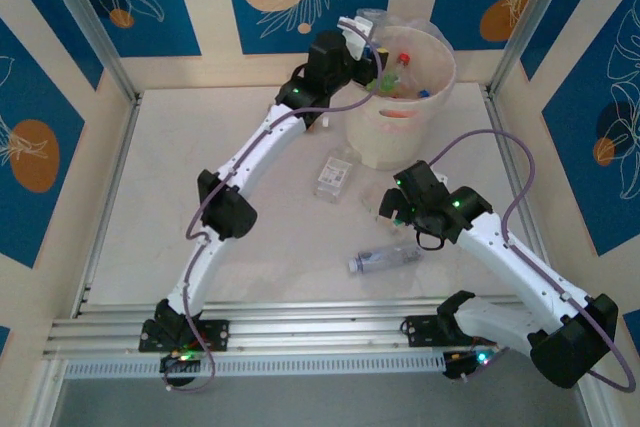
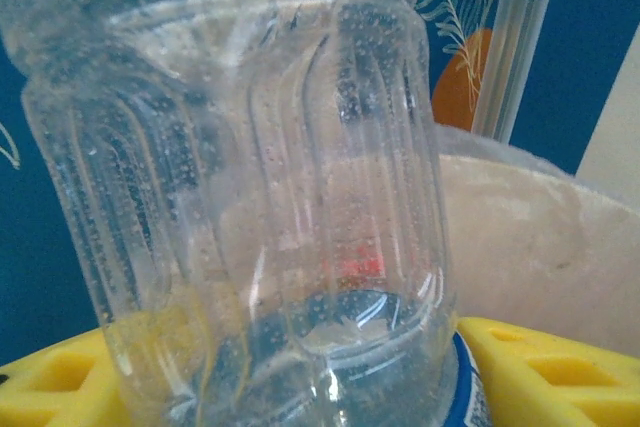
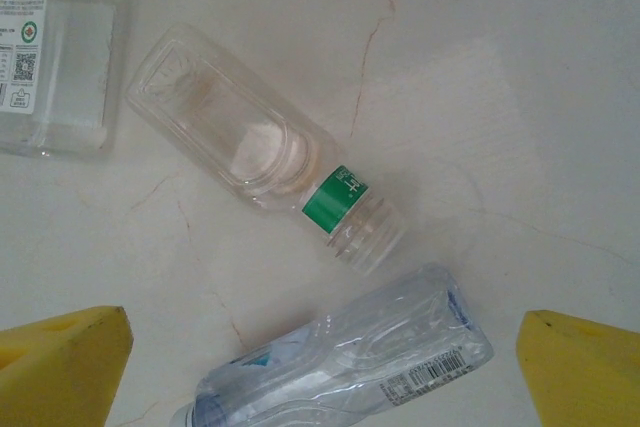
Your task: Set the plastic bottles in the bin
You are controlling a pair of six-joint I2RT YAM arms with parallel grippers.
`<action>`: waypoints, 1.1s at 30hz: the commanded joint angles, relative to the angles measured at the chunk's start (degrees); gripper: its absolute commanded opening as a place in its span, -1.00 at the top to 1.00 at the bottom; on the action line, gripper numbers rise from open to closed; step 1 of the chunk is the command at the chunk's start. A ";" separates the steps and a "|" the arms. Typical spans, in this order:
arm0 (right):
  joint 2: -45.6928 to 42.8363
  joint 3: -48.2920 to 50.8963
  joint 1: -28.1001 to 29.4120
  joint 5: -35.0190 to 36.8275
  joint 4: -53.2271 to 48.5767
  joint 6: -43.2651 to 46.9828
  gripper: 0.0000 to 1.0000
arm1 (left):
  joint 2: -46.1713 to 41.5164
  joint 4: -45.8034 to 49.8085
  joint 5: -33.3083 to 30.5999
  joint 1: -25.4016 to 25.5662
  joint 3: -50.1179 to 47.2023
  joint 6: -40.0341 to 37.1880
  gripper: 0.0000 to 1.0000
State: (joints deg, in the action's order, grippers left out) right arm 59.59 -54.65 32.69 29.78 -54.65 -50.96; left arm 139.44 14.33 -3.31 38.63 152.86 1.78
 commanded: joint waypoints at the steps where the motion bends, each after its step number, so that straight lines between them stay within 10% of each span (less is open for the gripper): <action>1: 0.17 -1.55 0.45 1.33 -0.54 -0.48 -0.99 | 1.13 -1.17 2.34 -0.54 2.18 0.25 -0.39; 19: -0.05 -2.01 0.36 2.73 -0.09 1.03 -0.99 | 0.15 -1.47 2.35 -1.10 2.18 -0.54 -0.98; 33: 0.77 -2.17 0.10 1.91 1.08 2.04 -0.99 | 1.25 -5.65 1.07 -1.75 2.26 0.71 -0.62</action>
State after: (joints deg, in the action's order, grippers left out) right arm 59.75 -55.42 32.67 31.51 -53.91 -49.45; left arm 140.73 11.97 -1.63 37.65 153.18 1.37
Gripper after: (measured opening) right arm 0.993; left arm 0.806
